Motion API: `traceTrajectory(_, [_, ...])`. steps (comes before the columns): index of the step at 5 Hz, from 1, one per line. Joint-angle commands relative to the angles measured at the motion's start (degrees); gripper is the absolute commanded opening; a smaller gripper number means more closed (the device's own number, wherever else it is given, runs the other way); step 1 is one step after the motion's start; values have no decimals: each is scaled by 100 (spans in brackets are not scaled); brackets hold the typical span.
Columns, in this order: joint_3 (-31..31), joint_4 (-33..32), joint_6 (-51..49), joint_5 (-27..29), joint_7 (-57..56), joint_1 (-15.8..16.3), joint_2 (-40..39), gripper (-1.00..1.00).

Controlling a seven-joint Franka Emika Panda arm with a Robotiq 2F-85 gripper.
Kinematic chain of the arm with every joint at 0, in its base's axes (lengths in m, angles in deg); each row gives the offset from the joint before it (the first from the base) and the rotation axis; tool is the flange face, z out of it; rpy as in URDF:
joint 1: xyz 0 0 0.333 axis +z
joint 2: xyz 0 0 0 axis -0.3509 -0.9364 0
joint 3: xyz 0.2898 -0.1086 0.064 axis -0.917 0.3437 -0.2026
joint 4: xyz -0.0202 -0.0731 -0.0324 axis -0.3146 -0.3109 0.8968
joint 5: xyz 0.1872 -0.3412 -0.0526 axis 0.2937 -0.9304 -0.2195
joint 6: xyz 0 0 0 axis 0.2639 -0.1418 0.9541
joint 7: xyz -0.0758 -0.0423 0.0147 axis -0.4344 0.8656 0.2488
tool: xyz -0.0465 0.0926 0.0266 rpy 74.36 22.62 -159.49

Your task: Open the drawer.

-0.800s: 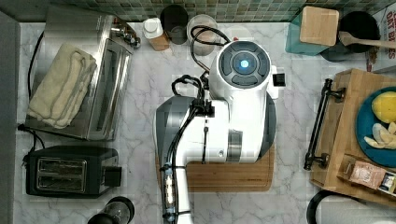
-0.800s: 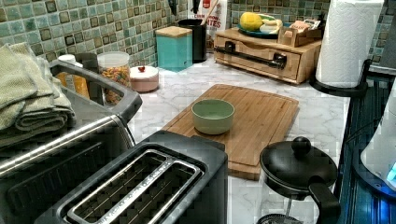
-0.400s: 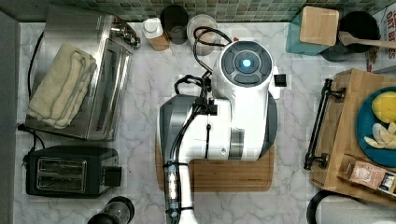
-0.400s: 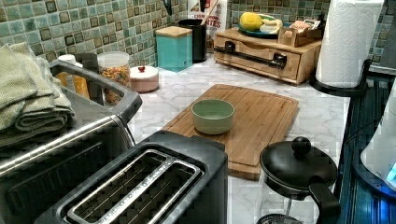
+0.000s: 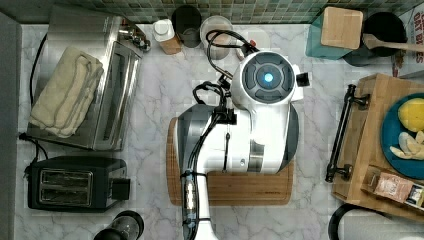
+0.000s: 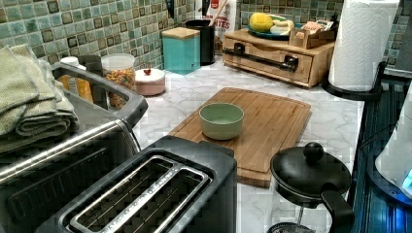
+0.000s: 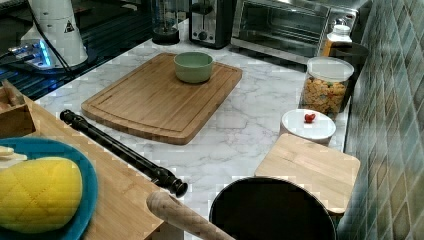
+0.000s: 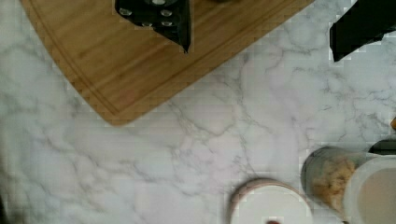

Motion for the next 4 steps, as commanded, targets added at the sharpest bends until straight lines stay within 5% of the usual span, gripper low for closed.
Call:
traceTrajectory(1, [514,-39,99,-201,-2335,-408,-285,100])
traceTrajectory(4, [1031,-115,759,-295,-3002,-646,-622,100])
